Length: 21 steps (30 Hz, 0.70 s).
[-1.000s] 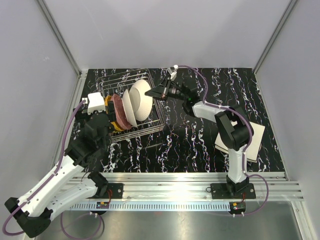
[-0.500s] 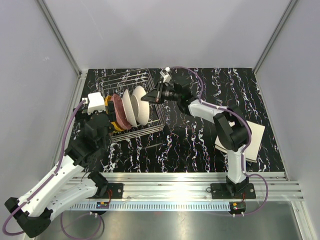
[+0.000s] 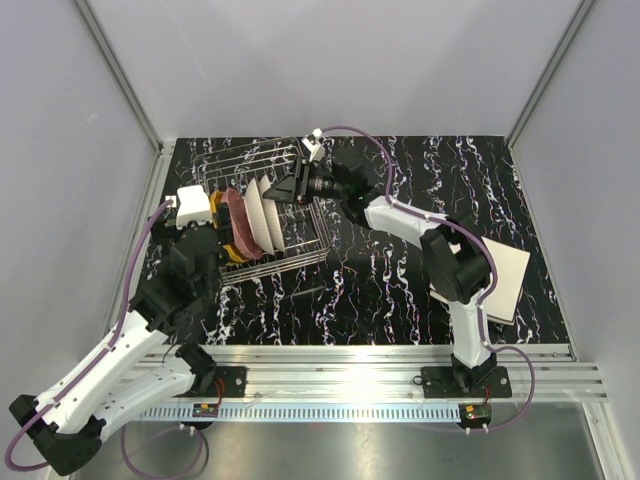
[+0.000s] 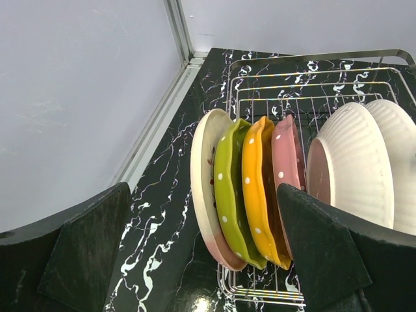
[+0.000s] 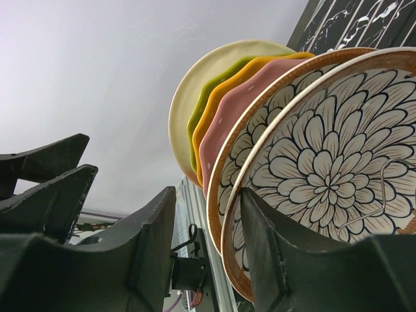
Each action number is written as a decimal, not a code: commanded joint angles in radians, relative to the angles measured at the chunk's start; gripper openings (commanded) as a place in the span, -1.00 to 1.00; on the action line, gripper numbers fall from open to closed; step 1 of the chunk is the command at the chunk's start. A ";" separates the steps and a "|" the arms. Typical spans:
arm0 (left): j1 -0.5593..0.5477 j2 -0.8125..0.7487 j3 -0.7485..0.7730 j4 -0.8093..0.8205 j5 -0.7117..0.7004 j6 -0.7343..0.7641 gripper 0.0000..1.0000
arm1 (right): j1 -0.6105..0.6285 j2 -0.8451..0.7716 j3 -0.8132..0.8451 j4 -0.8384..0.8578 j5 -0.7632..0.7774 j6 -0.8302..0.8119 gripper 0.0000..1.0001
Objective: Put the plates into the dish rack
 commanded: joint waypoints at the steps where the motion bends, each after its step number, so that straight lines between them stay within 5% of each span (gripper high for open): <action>1: 0.005 -0.014 0.027 0.022 0.014 -0.022 0.98 | 0.015 -0.029 0.050 0.019 0.006 -0.024 0.04; 13: 0.005 -0.040 0.046 -0.006 0.038 -0.044 0.98 | 0.015 -0.224 -0.057 -0.241 0.176 -0.182 0.60; 21: 0.005 -0.057 0.047 -0.012 0.049 -0.050 0.98 | 0.015 -0.435 -0.147 -0.510 0.348 -0.348 0.68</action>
